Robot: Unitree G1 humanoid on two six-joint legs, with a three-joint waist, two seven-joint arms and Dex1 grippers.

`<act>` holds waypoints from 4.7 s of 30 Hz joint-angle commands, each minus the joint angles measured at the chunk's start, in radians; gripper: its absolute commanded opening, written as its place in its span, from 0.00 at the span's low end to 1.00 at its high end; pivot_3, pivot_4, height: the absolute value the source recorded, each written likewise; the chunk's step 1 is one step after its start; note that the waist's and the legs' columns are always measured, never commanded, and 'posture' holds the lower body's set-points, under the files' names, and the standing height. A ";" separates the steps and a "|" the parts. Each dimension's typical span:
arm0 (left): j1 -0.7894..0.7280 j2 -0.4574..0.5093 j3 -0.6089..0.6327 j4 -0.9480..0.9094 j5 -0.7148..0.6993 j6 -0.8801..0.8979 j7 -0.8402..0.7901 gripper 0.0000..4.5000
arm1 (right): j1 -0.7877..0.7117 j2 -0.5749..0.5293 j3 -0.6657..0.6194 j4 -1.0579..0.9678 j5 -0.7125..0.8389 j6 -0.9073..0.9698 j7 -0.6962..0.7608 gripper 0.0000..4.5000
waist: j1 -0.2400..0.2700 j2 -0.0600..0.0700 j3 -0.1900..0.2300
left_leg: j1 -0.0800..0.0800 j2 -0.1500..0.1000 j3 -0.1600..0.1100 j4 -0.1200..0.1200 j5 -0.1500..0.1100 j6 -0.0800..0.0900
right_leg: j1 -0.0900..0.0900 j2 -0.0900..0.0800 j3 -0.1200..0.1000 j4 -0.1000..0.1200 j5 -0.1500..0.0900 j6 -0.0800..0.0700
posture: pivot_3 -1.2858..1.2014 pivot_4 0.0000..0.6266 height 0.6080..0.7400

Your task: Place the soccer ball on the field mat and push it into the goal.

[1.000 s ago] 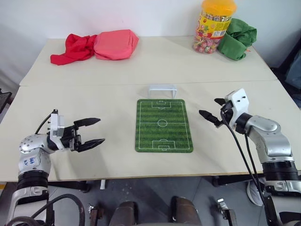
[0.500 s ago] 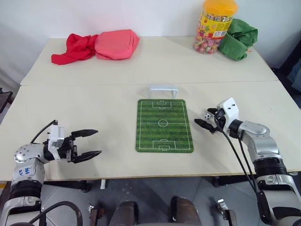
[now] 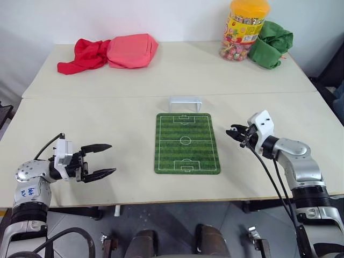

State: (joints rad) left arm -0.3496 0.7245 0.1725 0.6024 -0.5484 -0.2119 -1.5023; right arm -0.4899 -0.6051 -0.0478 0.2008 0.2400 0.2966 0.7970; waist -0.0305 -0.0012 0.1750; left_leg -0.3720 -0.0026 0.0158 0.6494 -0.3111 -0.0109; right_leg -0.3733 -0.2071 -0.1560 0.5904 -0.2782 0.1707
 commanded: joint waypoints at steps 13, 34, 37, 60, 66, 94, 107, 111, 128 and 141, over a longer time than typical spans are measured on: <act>-0.026 0.031 -0.111 0.029 -0.043 -0.091 -0.112 1.00 | -0.107 0.062 0.379 -0.482 0.080 0.402 0.165 0.19 | 0.003 0.000 0.000 | -0.001 0.001 0.000 0.001 0.000 -0.001 | -0.001 0.001 0.000 0.000 0.000 0.000 | 0.52 0.24 1.00; 0.108 0.011 -0.036 -0.039 -0.045 -0.099 -0.099 1.00 | -0.057 0.035 0.423 -0.292 0.010 0.247 0.264 0.19 | 0.003 -0.001 0.000 | -0.001 0.001 0.000 0.002 -0.001 -0.001 | -0.001 0.001 0.000 0.001 0.000 0.000 | 0.52 0.24 1.00; 0.108 0.013 -0.031 -0.036 -0.042 -0.099 -0.101 1.00 | -0.044 0.040 0.423 -0.273 -0.004 0.223 0.260 0.19 | 0.002 -0.001 0.000 | -0.001 0.001 0.000 0.002 -0.001 -0.001 | -0.001 0.001 0.000 0.001 0.000 0.000 | 0.52 0.24 1.00; 0.059 0.004 -0.033 -0.009 -0.029 -0.094 -0.096 1.00 | -0.061 0.049 0.383 -0.303 0.006 0.187 0.270 0.55 | 0.002 -0.001 0.000 | 0.000 0.001 0.000 0.002 -0.001 -0.001 | -0.001 0.002 0.000 0.001 0.000 0.000 | 0.52 0.24 1.00; 0.041 -0.005 -0.036 0.007 -0.025 -0.097 -0.101 1.00 | -0.099 0.051 0.351 -0.365 0.032 0.215 0.277 0.55 | 0.002 -0.001 0.000 | -0.001 0.001 0.000 0.002 -0.001 -0.001 | -0.001 0.002 0.000 0.001 0.000 0.000 | 0.52 0.24 1.00; -0.001 -0.007 -0.069 0.038 -0.030 -0.110 -0.112 1.00 | -0.100 0.054 0.396 -0.171 -0.085 0.102 0.250 0.01 | 0.001 -0.002 0.000 | -0.001 0.001 0.001 0.002 -0.001 -0.001 | -0.001 0.002 0.000 0.001 0.000 0.000 | 0.52 0.24 1.00; -0.054 -0.013 -0.052 0.097 -0.005 -0.119 -0.112 1.00 | -0.288 0.070 0.182 -0.039 -0.063 0.041 0.131 0.01 | -0.001 -0.002 0.000 | -0.001 0.002 0.001 0.001 -0.001 -0.001 | -0.001 0.002 -0.001 0.000 0.000 0.000 | 0.52 0.24 1.00; -0.084 -0.019 -0.045 0.114 0.011 -0.079 -0.046 1.00 | -0.213 -0.002 0.127 -0.116 -0.030 0.066 0.167 0.01 | 0.004 -0.002 0.000 | -0.001 0.001 0.000 0.002 -0.002 -0.001 | -0.001 0.002 -0.001 0.000 0.000 0.000 | 0.52 0.24 1.00; -0.167 -0.006 0.129 0.207 0.061 -0.001 0.239 1.00 | -0.062 -0.249 -0.114 0.379 0.058 -0.374 0.519 0.75 | 0.000 -0.003 0.001 | 0.000 0.002 0.003 0.002 -0.002 0.000 | -0.001 0.002 0.000 0.000 0.000 0.000 | 0.52 0.24 1.00; -0.094 0.076 0.218 0.217 0.060 0.017 0.151 1.00 | 0.025 -0.297 -0.223 0.502 0.118 -0.438 0.597 0.99 | 0.003 -0.003 0.001 | 0.000 0.002 0.003 0.003 -0.002 0.000 | 0.000 0.001 0.000 0.000 0.000 -0.001 | 0.52 0.24 1.00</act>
